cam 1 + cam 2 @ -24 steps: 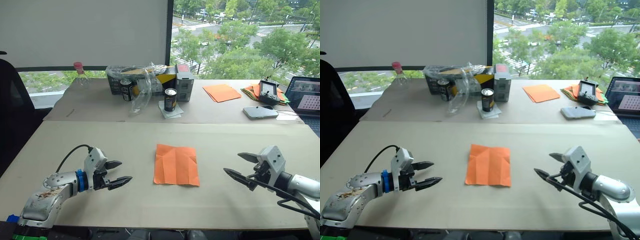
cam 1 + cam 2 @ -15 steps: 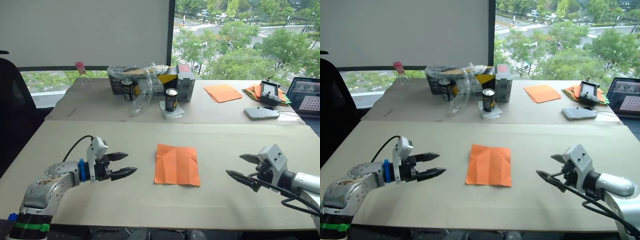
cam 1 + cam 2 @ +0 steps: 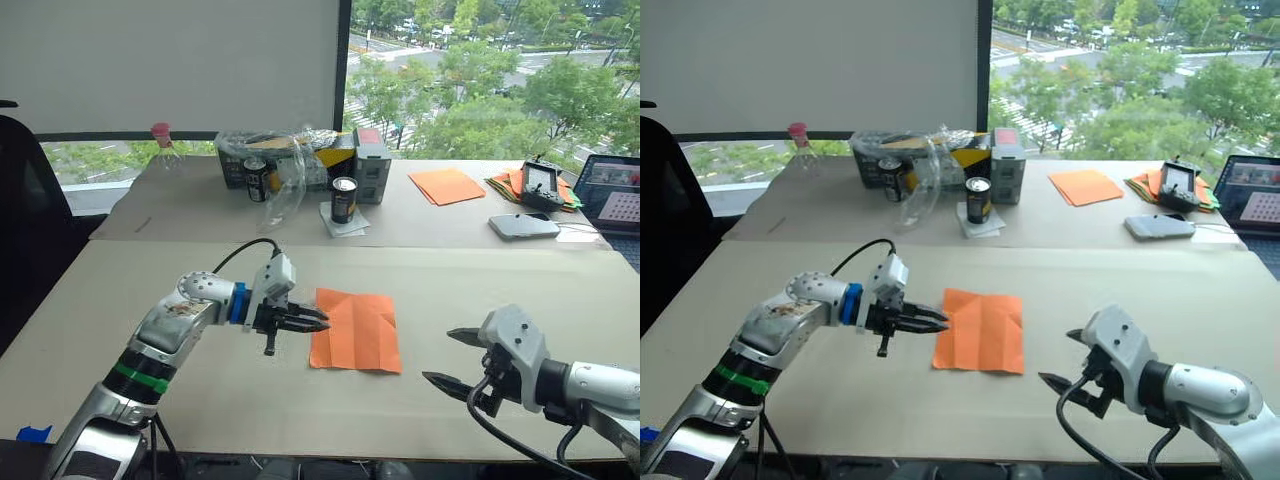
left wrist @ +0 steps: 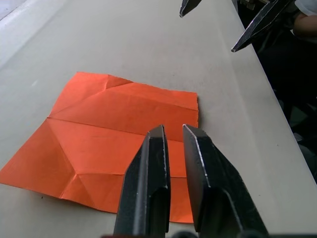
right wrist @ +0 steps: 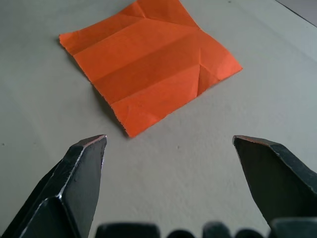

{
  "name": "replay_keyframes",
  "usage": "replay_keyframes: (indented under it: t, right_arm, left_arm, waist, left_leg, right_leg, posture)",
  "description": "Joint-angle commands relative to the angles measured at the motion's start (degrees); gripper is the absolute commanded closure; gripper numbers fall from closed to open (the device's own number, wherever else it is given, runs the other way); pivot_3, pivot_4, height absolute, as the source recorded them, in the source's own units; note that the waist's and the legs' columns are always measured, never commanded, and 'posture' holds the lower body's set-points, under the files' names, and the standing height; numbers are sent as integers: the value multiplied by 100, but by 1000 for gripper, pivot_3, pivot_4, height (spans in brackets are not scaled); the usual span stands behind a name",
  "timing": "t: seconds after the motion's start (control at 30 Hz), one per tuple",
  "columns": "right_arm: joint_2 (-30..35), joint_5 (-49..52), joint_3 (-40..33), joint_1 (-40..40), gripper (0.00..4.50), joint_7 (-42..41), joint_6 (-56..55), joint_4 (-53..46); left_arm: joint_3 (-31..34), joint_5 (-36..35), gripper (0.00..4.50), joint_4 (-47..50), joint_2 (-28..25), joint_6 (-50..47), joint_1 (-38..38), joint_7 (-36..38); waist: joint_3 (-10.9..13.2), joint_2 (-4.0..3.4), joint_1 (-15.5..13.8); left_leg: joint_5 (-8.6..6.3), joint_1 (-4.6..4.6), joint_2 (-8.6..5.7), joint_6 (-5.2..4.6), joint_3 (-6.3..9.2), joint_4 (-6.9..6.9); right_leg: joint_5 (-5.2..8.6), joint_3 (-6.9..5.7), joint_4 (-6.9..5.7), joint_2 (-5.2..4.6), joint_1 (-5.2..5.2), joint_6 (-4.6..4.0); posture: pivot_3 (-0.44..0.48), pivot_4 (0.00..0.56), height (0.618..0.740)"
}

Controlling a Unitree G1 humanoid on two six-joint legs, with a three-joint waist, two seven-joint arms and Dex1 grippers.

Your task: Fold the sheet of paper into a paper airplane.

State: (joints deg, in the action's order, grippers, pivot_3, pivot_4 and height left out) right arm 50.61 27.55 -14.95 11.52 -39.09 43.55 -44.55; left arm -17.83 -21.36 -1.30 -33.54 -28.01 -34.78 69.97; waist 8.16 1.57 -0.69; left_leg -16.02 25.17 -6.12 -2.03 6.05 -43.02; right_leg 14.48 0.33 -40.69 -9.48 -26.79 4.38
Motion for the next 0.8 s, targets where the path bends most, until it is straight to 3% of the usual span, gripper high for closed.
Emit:
replay_keyframes:
  t: [0.03,0.1,0.2,0.43,0.57,0.8]
  right_arm:
    - [-122,-307,263,-282,0,475,56,-165]
    - [-233,-461,492,-520,0,687,109,-12]
    - [-389,-738,874,-966,763,937,144,394]
    - [-151,-1763,2024,-1742,3203,778,-501,1582]
    - [-258,-2168,2538,-2598,4463,469,-990,2507]
    - [-554,-2578,3186,-3264,4463,-266,-1765,3592]
  left_arm:
    - [-240,402,4487,-311,213,245,39,-166]
    - [-290,563,4487,-495,337,333,48,-264]
    - [-308,797,4500,-755,481,262,-15,-534]
    - [-373,1010,4500,-599,554,-102,131,-756]
    - [-425,1115,4500,-98,653,-593,495,-1202]
    - [-354,1141,4500,303,631,-974,785,-1589]
  waist:
    - [1,2,29]
    - [2,2,44]
    - [2,3,34]
    - [2,3,14]
    - [1,1,36]
    - [-1,0,52]
  left_leg:
    - [0,0,0,0,-1,1]
    - [0,0,0,0,-1,1]
    - [2,1,-1,3,1,2]
    - [2,0,-8,2,0,1]
    - [3,-3,-8,3,-1,1]
    - [5,-12,-5,6,2,3]
  right_leg:
    - [0,1,0,0,-2,0]
    - [0,1,0,1,-4,0]
    - [-1,-1,-1,2,-3,0]
    - [-4,1,-2,3,-4,7]
    - [-5,4,-4,4,-4,8]
    - [-5,0,-5,9,3,8]
  posture:
    - [0,150,670]
    - [0,150,670]
    - [0,150,670]
    - [0,150,670]
    - [0,150,670]
    - [0,150,670]
